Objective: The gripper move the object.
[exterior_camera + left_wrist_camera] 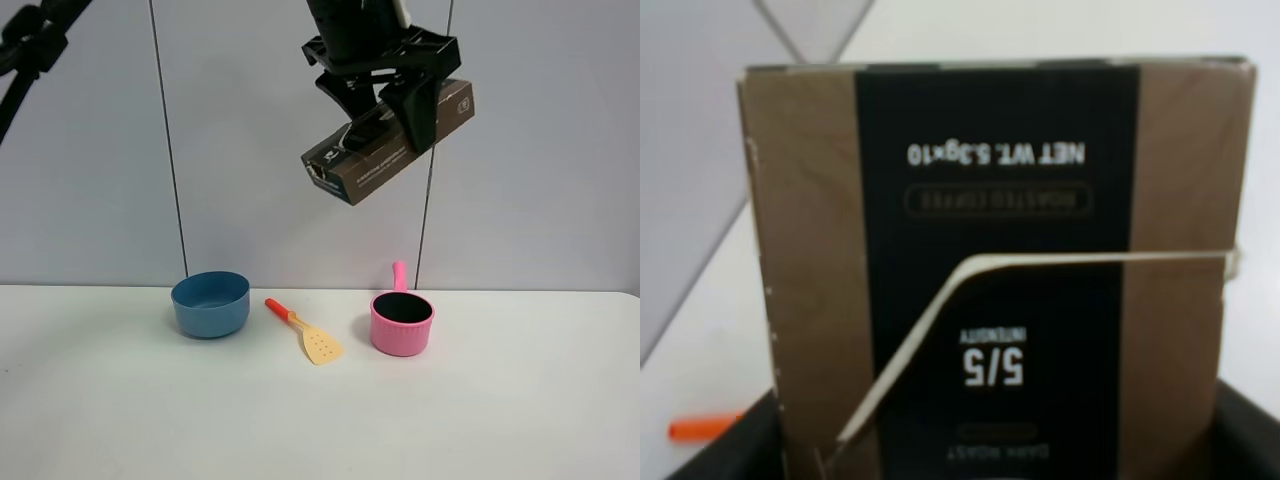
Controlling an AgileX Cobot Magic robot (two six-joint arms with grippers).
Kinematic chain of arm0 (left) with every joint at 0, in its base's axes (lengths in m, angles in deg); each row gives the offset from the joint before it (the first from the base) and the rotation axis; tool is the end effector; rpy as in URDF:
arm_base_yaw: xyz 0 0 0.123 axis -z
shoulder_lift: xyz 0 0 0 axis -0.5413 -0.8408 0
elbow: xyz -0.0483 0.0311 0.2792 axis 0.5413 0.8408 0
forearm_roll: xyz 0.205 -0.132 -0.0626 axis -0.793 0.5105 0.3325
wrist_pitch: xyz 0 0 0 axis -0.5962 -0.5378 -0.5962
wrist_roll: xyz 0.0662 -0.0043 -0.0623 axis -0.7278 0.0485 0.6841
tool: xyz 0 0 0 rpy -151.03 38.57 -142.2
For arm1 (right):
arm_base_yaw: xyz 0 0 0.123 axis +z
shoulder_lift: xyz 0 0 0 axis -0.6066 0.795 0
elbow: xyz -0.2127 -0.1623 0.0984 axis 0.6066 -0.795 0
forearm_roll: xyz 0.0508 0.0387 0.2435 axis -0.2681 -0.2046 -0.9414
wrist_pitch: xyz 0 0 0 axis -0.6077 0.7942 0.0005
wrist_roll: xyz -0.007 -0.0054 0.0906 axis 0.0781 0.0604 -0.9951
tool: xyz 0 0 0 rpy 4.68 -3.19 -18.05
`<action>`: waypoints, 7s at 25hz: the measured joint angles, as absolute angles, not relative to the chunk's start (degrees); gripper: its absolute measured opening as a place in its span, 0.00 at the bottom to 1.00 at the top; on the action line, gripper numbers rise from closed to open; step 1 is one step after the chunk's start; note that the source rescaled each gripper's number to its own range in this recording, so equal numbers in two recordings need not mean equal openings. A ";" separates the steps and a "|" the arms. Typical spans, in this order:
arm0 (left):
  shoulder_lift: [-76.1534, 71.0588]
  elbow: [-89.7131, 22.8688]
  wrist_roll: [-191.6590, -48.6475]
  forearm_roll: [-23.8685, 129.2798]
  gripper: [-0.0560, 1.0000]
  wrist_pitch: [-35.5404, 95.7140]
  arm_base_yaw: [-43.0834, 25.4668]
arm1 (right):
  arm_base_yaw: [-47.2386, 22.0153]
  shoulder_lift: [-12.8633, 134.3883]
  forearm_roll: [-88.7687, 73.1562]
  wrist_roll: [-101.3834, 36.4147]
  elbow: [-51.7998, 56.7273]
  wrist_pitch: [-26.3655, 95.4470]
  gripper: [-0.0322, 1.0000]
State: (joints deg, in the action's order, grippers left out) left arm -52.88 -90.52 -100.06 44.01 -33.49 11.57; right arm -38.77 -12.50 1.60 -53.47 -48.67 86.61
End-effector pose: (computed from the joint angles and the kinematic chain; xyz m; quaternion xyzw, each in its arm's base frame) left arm 0.3373 -0.3395 0.3679 0.4549 0.8187 -0.1316 0.3249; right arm -0.0063 -0.0020 0.2784 -0.0027 0.8531 -0.0282 0.5210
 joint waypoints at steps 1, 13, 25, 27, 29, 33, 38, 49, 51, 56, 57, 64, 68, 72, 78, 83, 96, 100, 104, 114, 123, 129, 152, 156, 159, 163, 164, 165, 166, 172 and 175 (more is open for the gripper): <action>-52.88 -90.94 -99.90 44.14 0.05 -32.31 11.91 | -38.77 -12.50 1.60 -53.47 -48.67 86.61 1.00; -54.15 -91.58 -89.21 49.38 0.05 -10.87 13.18 | -38.77 -12.50 1.60 -53.47 -48.67 86.61 1.00; -64.33 -91.58 -80.89 66.74 0.05 -2.42 13.00 | -38.77 -12.50 1.60 -53.47 -48.67 86.61 1.00; -65.84 -91.58 -80.69 68.75 0.05 -0.38 12.76 | -38.77 -12.50 1.60 -53.47 -48.67 86.61 1.00; -67.40 -91.58 -80.55 71.10 0.05 1.62 12.45 | -38.77 -12.50 1.60 -53.47 -48.67 86.61 1.00; -70.09 -91.58 -80.37 74.50 0.05 5.35 12.05 | -38.77 -12.50 1.60 -53.47 -48.67 86.61 1.00; -73.89 -91.58 -80.83 76.65 0.05 8.79 11.95 | -38.77 -12.50 1.60 -53.47 -48.67 86.61 1.00; -78.23 -91.58 -91.99 83.10 0.05 17.70 12.00 | -38.77 -12.50 1.60 -53.47 -48.67 86.61 1.00; -78.87 -91.58 -94.46 85.10 0.05 18.44 12.26 | -38.77 -12.50 1.60 -53.47 -48.67 86.61 1.00; -80.79 -91.58 -100.21 91.13 0.05 19.15 13.28 | -38.77 -12.50 1.60 -53.47 -48.67 86.61 1.00; -81.28 -91.58 -100.89 91.70 0.05 19.15 13.50 | -38.77 -12.50 1.60 -53.47 -48.67 86.61 1.00; -83.52 -91.58 -101.68 89.23 0.05 19.78 13.67 | -38.77 -12.50 1.60 -53.47 -48.67 86.61 1.00; -84.19 -91.58 -101.68 85.14 0.05 19.90 13.09 | -38.77 -12.50 1.60 -53.47 -48.67 86.61 1.00; -84.61 -91.58 -101.68 82.77 0.05 20.43 12.21 | -38.77 -12.50 1.60 -53.47 -48.67 86.61 1.00; -84.95 -91.58 -101.19 82.47 0.05 20.43 11.39 | -38.77 -12.50 1.60 -53.47 -48.67 86.61 1.00; -85.91 -91.58 -100.37 83.30 0.05 20.31 11.39 | -38.77 -12.50 1.60 -53.47 -48.67 86.61 1.00; -87.55 -91.58 -100.15 84.22 0.05 20.96 11.57 | -38.77 -12.50 1.60 -53.47 -48.67 86.61 1.00; -87.70 -91.58 -100.21 84.22 0.05 21.49 11.57 | -38.77 -12.50 1.60 -53.47 -48.67 86.61 1.00; -87.75 -91.58 -100.83 84.17 0.05 21.85 11.57 | -38.77 -12.50 1.60 -53.47 -48.67 86.61 1.00; -87.81 -91.58 -101.25 83.15 0.06 22.03 11.57 | -38.77 -12.50 1.60 -53.47 -48.67 86.61 1.00; -87.81 -91.58 -101.25 83.15 0.40 22.28 11.57 | -38.77 -12.50 1.60 -53.47 -48.67 86.61 1.00; -87.81 -91.58 -101.20 83.15 0.46 22.51 11.57 | -38.77 -12.50 1.60 -53.47 -48.67 86.61 1.00; -72.14 -91.58 -101.88 59.93 0.87 -2.14 10.06 | -38.77 -12.50 1.60 -53.47 -48.67 86.61 1.00; -67.32 -91.58 -99.61 54.21 0.92 -9.64 9.02 | -38.77 -12.50 1.60 -53.47 -48.67 86.61 1.00; -63.88 -91.58 -98.00 50.83 0.93 -15.48 8.02 | -38.77 -12.50 1.60 -53.47 -48.67 86.61 1.00; -60.39 -91.71 -97.76 46.71 1.00 -23.97 6.79 | -38.77 -12.50 1.60 -53.47 -48.67 86.61 1.00; -59.82 -91.71 -97.57 45.70 1.00 -26.10 6.48 | -38.77 -12.50 1.60 -53.47 -48.67 86.61 1.00; -59.10 -91.71 -97.57 44.65 1.00 -27.78 6.20 | -38.77 -12.50 1.60 -53.47 -48.67 86.61 1.00; -58.40 -91.71 -97.57 43.40 1.00 -29.46 6.04 | -38.77 -12.50 1.60 -53.47 -48.67 86.61 1.00; -52.35 -91.71 -96.79 35.80 1.00 -35.08 5.20 | -38.77 -12.50 1.60 -53.47 -48.67 86.61 1.00; -49.04 -91.42 -96.65 34.36 1.00 -35.42 4.58 | -38.77 -12.50 1.60 -53.47 -48.67 86.61 1.00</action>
